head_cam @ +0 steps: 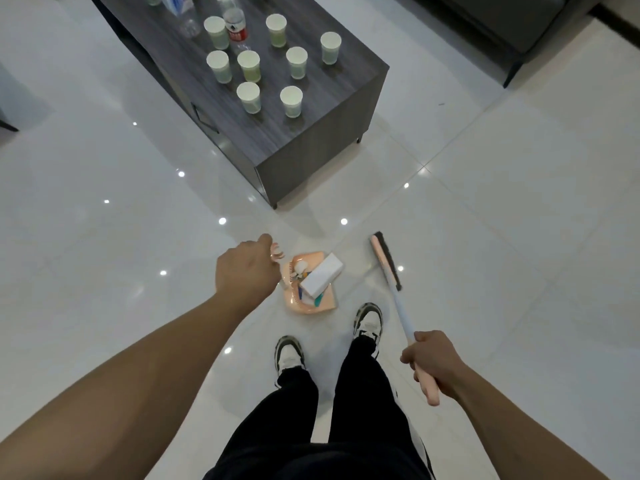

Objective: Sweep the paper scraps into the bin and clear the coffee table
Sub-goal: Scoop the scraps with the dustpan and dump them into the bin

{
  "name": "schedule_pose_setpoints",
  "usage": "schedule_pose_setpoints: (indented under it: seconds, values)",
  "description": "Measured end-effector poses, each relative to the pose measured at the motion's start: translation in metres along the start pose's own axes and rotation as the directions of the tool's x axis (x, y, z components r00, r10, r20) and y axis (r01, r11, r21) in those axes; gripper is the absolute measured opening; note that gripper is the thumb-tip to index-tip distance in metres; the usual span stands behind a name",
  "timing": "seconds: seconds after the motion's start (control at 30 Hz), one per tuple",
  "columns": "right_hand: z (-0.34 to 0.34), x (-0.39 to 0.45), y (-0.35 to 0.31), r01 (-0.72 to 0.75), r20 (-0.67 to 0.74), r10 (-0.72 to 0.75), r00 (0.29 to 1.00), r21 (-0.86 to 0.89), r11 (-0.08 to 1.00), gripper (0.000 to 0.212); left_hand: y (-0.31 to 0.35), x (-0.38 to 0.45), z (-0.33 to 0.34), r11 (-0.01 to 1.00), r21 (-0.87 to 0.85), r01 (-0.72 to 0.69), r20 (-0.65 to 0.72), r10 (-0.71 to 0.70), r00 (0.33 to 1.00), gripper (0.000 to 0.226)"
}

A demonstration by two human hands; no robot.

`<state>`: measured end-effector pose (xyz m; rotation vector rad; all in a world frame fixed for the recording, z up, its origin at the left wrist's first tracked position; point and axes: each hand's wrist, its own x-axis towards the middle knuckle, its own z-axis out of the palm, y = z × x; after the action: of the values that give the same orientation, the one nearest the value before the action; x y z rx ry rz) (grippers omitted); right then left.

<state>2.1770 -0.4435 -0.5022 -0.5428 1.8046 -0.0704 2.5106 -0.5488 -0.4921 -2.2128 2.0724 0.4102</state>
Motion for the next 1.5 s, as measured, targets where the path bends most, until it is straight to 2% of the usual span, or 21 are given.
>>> schedule_pose_setpoints:
  seconds: [0.07,0.13,0.3,0.47,0.63,0.73,0.87,0.9,1.0,1.1,1.23,1.37,1.5]
  values:
    - [0.009,-0.009,0.000,-0.024,0.068,0.023,0.997,0.020,1.000,0.014,0.004,0.003,0.002,1.000,0.011,-0.016,0.006,0.016,1.000,0.014]
    - [0.003,-0.022,-0.004,-0.031,0.131,0.022,0.991,0.072,0.997,0.011,0.004,0.007,0.002,1.000,0.009,-0.030,0.002,0.030,1.000,0.015]
    - [-0.025,-0.049,-0.015,0.022,0.122,-0.033,0.992,0.092,0.995,0.037,-0.002,0.009,0.000,1.000,-0.004,-0.004,0.007,0.004,1.000,0.011]
    - [-0.027,-0.039,-0.026,0.081,0.039,-0.086,0.996,0.109,0.991,0.043,-0.008,-0.002,-0.001,1.000,-0.013,0.011,0.001,-0.011,1.000,0.010]
    - [-0.035,-0.010,-0.029,0.171,0.006,-0.172,0.985,0.073,0.983,0.011,-0.004,-0.018,-0.001,0.997,-0.037,0.072,-0.010,-0.073,0.997,0.008]
    - [-0.036,0.010,-0.029,0.127,0.072,-0.138,0.988,0.146,0.981,0.012,0.008,-0.029,0.006,0.982,-0.034,0.187,-0.016,-0.187,0.982,0.011]
    - [-0.050,0.029,-0.033,-0.052,0.265,-0.020,0.964,0.262,0.964,0.011,0.020,-0.041,0.021,0.967,-0.050,0.250,-0.033,-0.252,0.967,0.012]
    - [-0.059,0.032,-0.034,-0.063,0.291,-0.011,0.957,0.246,0.967,0.008,0.022,-0.041,0.023,0.967,-0.043,0.252,-0.049,-0.253,0.966,0.010]
    - [-0.084,0.032,-0.030,0.002,0.284,-0.037,0.958,0.123,0.992,0.026,0.028,-0.041,0.023,0.964,-0.010,0.266,-0.061,-0.266,0.962,0.008]
    - [-0.097,0.031,-0.032,0.057,0.278,-0.087,0.956,0.115,0.992,0.031,0.027,-0.045,0.016,0.952,-0.004,0.307,-0.062,-0.307,0.950,0.011]
    - [-0.093,0.034,-0.043,0.124,0.238,-0.146,0.960,0.102,0.987,0.029,0.019,-0.056,0.003,0.927,-0.036,0.374,-0.061,-0.375,0.925,0.008]
    - [-0.069,0.042,-0.048,0.118,0.212,-0.145,0.967,0.135,0.984,0.017,0.011,-0.067,-0.007,0.898,-0.052,0.436,-0.058,-0.439,0.897,0.009]
    - [-0.041,0.042,-0.040,0.121,0.235,-0.145,0.961,0.112,0.986,0.015,0.003,-0.068,-0.001,0.885,-0.024,0.465,-0.024,-0.466,0.885,0.007]
